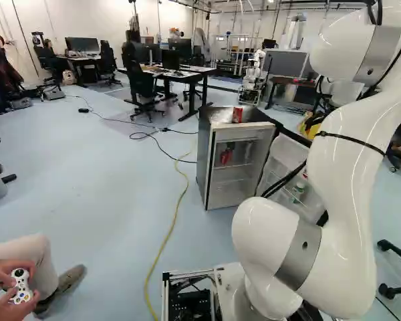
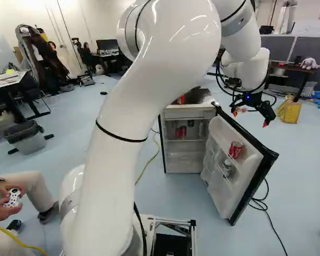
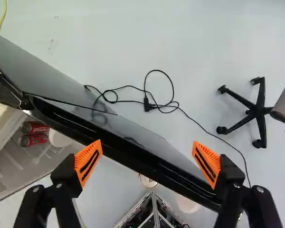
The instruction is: Grab a drink from the fridge
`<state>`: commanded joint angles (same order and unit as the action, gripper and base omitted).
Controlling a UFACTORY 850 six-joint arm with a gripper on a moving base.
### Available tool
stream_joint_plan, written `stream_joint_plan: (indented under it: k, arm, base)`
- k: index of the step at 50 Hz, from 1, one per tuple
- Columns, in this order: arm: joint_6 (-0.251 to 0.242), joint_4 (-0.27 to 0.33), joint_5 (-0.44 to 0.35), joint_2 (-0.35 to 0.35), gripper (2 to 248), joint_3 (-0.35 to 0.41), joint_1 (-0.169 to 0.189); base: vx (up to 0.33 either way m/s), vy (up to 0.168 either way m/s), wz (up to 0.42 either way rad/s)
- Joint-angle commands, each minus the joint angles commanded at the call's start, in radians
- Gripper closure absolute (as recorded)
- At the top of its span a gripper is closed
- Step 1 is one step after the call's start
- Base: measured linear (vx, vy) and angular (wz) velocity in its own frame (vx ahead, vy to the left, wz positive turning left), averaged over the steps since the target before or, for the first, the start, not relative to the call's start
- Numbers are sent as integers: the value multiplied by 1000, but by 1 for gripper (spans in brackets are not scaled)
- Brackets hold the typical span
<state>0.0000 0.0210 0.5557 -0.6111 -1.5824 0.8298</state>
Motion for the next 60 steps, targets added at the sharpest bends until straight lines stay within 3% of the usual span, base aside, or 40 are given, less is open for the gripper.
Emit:
stream_joint_plan:
  k: [46,60]
  arm:
    - [0,-164,138,-158,3,-230,74]
    - [0,-178,152,-185,3,-266,85]
  base:
    - [0,0,0]
    - [0,0,0]
